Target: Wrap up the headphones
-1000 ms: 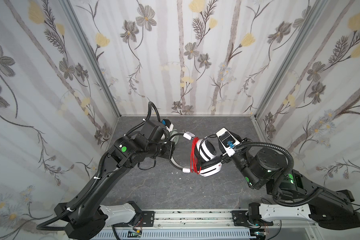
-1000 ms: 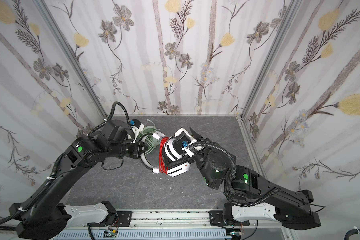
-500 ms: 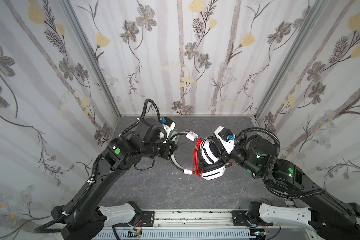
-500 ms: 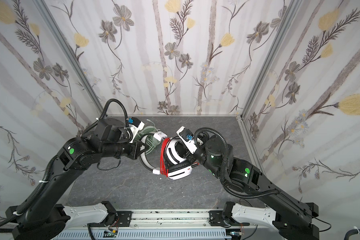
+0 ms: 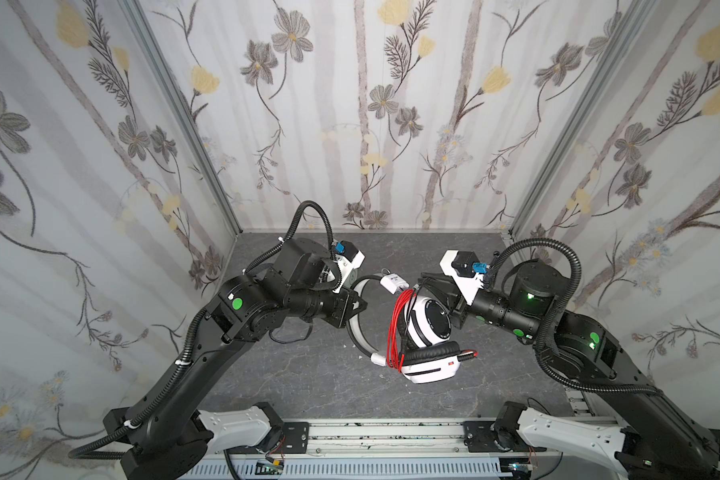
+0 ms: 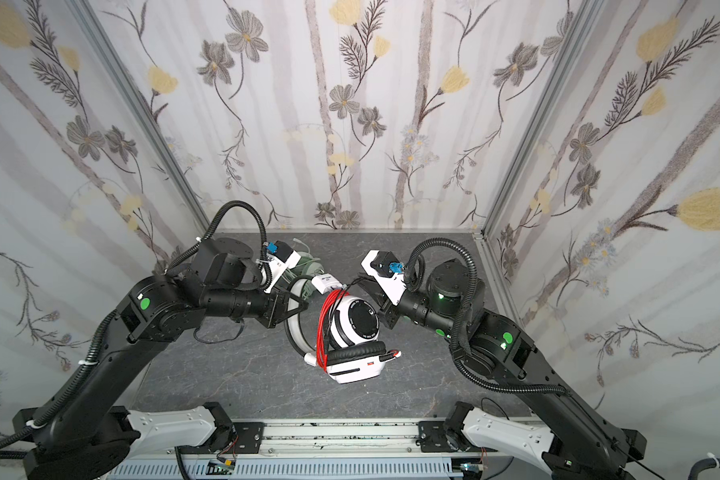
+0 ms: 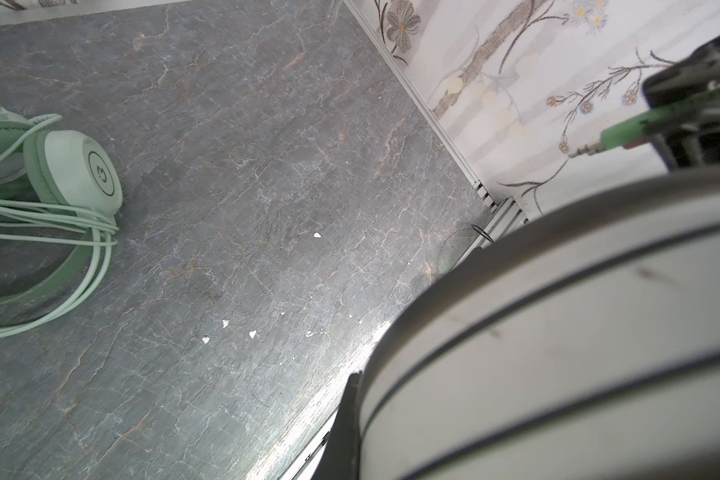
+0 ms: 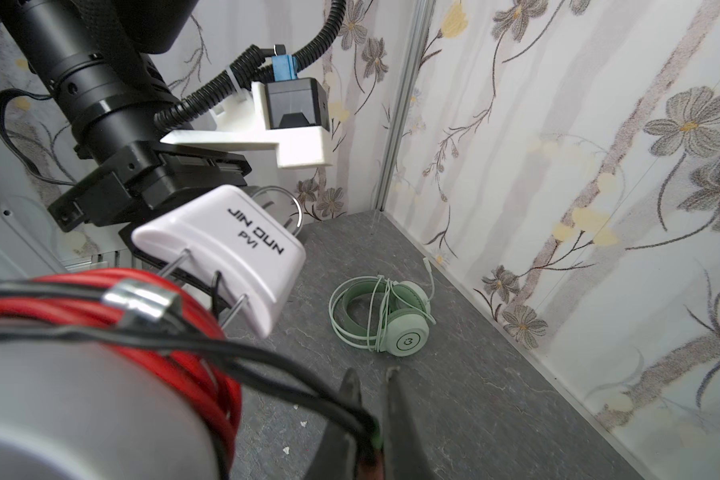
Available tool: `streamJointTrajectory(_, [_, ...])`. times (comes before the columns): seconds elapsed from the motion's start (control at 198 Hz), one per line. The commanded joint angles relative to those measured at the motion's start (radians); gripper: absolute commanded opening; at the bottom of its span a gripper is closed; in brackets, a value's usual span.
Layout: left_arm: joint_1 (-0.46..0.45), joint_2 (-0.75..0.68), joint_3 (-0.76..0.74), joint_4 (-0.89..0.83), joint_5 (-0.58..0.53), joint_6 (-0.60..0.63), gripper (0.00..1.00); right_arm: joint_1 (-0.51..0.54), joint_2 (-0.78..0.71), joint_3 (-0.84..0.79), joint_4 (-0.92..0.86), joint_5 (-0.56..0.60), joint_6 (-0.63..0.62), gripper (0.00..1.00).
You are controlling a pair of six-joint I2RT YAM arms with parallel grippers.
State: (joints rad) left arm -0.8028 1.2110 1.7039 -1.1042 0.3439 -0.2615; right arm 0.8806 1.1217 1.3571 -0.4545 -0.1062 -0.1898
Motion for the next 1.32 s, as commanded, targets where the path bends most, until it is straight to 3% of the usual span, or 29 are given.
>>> streamJointTrajectory(0.0, [-0.004, -0.013, 0.013, 0.078, 0.065, -0.002, 0.00, -0.015, 0.007, -0.030, 0.001, -0.066, 0.046, 0.00])
streamJointTrajectory(0.242, [-0.004, -0.033, 0.015, 0.142, 0.122, -0.018, 0.00, -0.035, -0.031, -0.171, 0.089, -0.314, 0.113, 0.00])
streamJointTrajectory(0.459, [-0.004, -0.036, 0.027, 0.171, 0.135, -0.039, 0.00, -0.037, -0.090, -0.297, 0.167, -0.322, 0.187, 0.00])
streamJointTrajectory(0.676, [0.000, -0.074, -0.008, 0.265, 0.151, -0.085, 0.00, -0.039, -0.114, -0.375, 0.176, -0.278, 0.274, 0.00])
streamJointTrajectory(0.752, [0.005, -0.075, -0.010, 0.257, 0.076, -0.111, 0.00, -0.038, -0.132, -0.398, 0.181, -0.269, 0.292, 0.13])
streamJointTrajectory(0.948, [0.060, -0.048, -0.021, 0.143, -0.134, -0.162, 0.00, -0.045, -0.253, -0.461, 0.171, -0.150, 0.321, 0.16])
streamJointTrajectory(1.029, [0.103, -0.064, -0.069, 0.158, -0.133, -0.203, 0.00, -0.086, -0.294, -0.473, 0.132, -0.093, 0.335, 0.37])
streamJointTrajectory(1.059, [0.117, -0.069, -0.090, 0.165, -0.130, -0.222, 0.00, -0.094, -0.305, -0.475, 0.113, -0.079, 0.337, 0.39])
streamJointTrajectory(1.312, [0.137, -0.022, -0.127, 0.046, -0.257, -0.273, 0.00, -0.114, -0.382, -0.388, 0.025, 0.020, 0.360, 0.37])
